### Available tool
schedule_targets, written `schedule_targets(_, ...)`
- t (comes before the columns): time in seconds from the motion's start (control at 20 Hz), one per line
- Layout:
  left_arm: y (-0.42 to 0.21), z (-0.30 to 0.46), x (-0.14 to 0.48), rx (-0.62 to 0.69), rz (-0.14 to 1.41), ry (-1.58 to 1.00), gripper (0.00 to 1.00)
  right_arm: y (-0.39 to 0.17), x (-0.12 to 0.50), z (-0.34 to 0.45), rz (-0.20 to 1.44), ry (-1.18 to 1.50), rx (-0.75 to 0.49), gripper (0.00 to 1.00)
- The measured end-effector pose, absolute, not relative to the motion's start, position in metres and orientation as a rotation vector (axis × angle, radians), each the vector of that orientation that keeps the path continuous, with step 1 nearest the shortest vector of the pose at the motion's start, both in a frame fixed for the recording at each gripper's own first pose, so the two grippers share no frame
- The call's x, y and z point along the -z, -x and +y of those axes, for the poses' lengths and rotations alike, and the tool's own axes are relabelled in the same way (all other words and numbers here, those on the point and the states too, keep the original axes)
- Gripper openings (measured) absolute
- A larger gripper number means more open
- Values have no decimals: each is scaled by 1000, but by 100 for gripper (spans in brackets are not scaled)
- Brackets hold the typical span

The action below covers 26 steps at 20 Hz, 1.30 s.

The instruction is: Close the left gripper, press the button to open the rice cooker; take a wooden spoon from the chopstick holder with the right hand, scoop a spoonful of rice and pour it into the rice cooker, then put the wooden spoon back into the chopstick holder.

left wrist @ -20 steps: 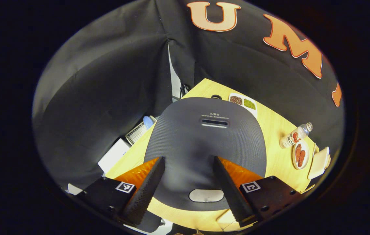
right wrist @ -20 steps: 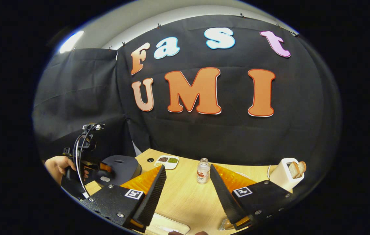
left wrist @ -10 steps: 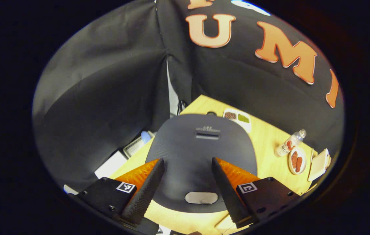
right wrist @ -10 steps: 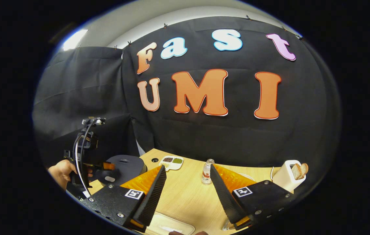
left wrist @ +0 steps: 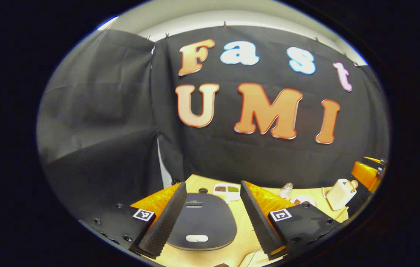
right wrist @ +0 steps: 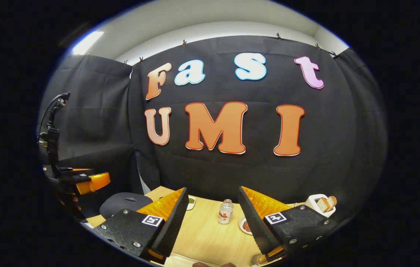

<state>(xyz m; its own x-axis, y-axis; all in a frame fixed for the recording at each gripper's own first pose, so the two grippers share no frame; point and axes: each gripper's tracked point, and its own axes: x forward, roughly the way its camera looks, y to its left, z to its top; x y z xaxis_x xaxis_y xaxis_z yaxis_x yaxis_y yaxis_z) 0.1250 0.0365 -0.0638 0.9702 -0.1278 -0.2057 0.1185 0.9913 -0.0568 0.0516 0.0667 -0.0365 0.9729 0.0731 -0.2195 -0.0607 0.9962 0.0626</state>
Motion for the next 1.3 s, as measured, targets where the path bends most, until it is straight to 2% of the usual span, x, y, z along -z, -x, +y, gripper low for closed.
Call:
schedule_targets(0.1,-112,25,44,163,150,66,93,-51,31,63,208,-70,-37,84)
schedule_targets(0.45,-84,16,12,208,-4,89,100,-46,14,49,163,-108,32,84)
schedule_targets(0.55,-80,13,3,222,-39,96,99,-42,8,49,153,-105,38,84)
schedule_targets(0.85,-67,3,-13,262,-97,100,99,-35,-8,43,107,-101,47,84)
schedule_targets(1.3,-59,1,-30,256,-167,99,100,-37,-12,38,95,-95,58,84)
